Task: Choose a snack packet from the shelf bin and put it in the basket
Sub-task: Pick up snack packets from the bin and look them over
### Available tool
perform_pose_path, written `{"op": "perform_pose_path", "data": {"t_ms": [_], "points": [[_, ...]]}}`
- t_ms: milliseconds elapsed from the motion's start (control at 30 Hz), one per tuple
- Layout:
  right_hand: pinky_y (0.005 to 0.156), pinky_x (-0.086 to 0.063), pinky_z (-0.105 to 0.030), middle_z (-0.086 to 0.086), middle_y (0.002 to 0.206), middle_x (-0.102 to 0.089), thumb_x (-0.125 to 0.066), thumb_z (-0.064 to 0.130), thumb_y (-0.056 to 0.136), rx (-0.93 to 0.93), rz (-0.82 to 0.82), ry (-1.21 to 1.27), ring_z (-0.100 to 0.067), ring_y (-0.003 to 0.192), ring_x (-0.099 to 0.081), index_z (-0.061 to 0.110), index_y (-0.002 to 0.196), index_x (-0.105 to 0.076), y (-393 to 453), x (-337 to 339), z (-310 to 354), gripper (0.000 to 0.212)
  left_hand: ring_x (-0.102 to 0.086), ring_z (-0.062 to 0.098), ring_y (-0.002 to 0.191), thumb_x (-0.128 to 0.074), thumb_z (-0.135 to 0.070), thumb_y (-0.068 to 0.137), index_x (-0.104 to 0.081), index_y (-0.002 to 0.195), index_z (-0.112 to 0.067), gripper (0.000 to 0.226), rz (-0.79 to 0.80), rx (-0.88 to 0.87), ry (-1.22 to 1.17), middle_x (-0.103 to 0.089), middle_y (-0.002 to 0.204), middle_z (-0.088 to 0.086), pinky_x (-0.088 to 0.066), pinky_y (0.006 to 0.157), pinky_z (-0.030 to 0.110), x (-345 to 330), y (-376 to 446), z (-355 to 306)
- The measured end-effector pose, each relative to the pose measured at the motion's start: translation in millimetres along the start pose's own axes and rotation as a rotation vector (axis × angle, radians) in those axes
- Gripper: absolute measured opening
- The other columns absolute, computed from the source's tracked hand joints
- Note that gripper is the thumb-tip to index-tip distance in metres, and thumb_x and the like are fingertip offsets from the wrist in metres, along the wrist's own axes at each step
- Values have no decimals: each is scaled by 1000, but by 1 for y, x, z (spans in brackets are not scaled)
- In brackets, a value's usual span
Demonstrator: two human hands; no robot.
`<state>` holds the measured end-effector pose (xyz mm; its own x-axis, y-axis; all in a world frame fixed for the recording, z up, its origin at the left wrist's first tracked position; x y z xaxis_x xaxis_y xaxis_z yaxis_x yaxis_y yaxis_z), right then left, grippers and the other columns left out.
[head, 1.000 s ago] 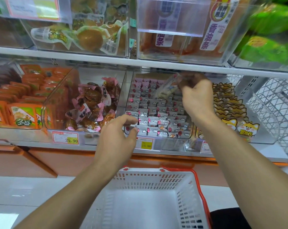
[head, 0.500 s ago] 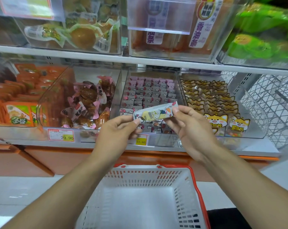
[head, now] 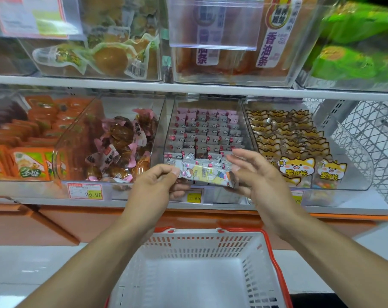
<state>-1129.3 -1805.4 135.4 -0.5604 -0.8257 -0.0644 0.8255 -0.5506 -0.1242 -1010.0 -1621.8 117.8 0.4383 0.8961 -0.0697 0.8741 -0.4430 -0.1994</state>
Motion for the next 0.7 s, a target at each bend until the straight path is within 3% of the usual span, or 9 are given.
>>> {"op": "perform_pose_path", "data": {"t_ms": [100, 167, 233, 333, 433, 500, 567, 633, 700], "points": [[94, -48, -21, 29, 130, -62, -73, 32, 91, 144, 78, -217, 12, 121, -55, 46, 125, -61, -7, -2, 0, 39, -78, 22, 85, -58, -14, 102, -72, 92, -15, 18, -23, 38, -36, -78, 84, 4, -59, 66, 20, -2, 0, 1], [96, -49, -14, 26, 130, -62, -81, 27, 84, 209, 86, -347, 13, 121, -53, 43, 125, -61, -8, -3, -3, 48, -78, 21, 83, -55, -11, 103, -70, 94, -9, 17, -17, 69, -65, -78, 81, 7, -58, 62, 18, -3, 0, 2], [94, -52, -18, 19, 122, -67, -82, 20, 83, 226, 71, -382, 6, 115, -60, 38, 118, -66, -7, -3, -5, 42, -77, 19, 80, -53, -8, 103, -69, 90, -8, 20, -9, 76, -68, -77, 80, 9, -58, 62, 19, -4, -1, 2], [92, -53, -21, 20, 116, -71, -81, 24, 84, 217, 96, -405, 2, 110, -64, 37, 115, -69, -4, -3, -4, 36, -75, 16, 76, -54, -10, 102, -66, 80, -11, 25, -34, 15, 31, -74, 86, 11, -59, 74, 29, 0, 0, 3], [91, -55, -25, 28, 112, -68, -80, 30, 84, 200, 126, -427, 0, 108, -64, 41, 116, -69, -2, -3, -5, 36, -76, 22, 73, -53, -9, 102, -56, 88, -15, 15, -23, -44, 40, -73, 75, -2, -57, 84, 40, 1, -2, 1], [89, -57, -29, 31, 110, -67, -80, 29, 84, 178, 142, -400, -3, 105, -65, 42, 116, -69, -1, -4, -6, 36, -75, 31, 77, -51, -3, 101, -56, 99, -21, 19, -3, -85, 57, -77, 88, -3, -57, 87, 51, 1, -4, -1], [80, -60, -28, 26, 110, -70, -80, 27, 85, 151, 150, -333, -7, 100, -69, 40, 115, -69, -1, -4, -7, 35, -73, 35, 90, -48, 1, 99, -67, 102, -31, 38, 42, -126, 132, -77, 107, -4, -56, 91, 58, 1, -6, -6], [72, -59, -24, 15, 109, -75, -78, 24, 87, 120, 153, -235, -11, 94, -73, 36, 115, -70, 0, -4, -7, 32, -74, 21, 90, -47, -1, 96, -76, 98, -33, 43, 96, -141, 123, -77, 109, -5, -61, 87, 46, 0, -8, -10], [71, -58, -23, 8, 105, -77, -74, 23, 90, 87, 154, -150, -14, 88, -75, 34, 114, -71, -1, -5, -6, 26, -73, 14, 89, -55, -11, 87, -78, 100, -34, 35, 142, -130, 97, -78, 105, -4, -61, 80, 32, -2, -10, -13]]}}
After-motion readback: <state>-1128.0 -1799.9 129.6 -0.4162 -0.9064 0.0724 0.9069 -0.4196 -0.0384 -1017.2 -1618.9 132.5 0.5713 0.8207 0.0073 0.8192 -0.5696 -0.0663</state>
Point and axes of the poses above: each hand's wrist, its own y-axis towards the middle knuckle, its own x-axis out of the back of the hand, z = x × y, the point moved 2 cm from there along y, towards the middle knuckle
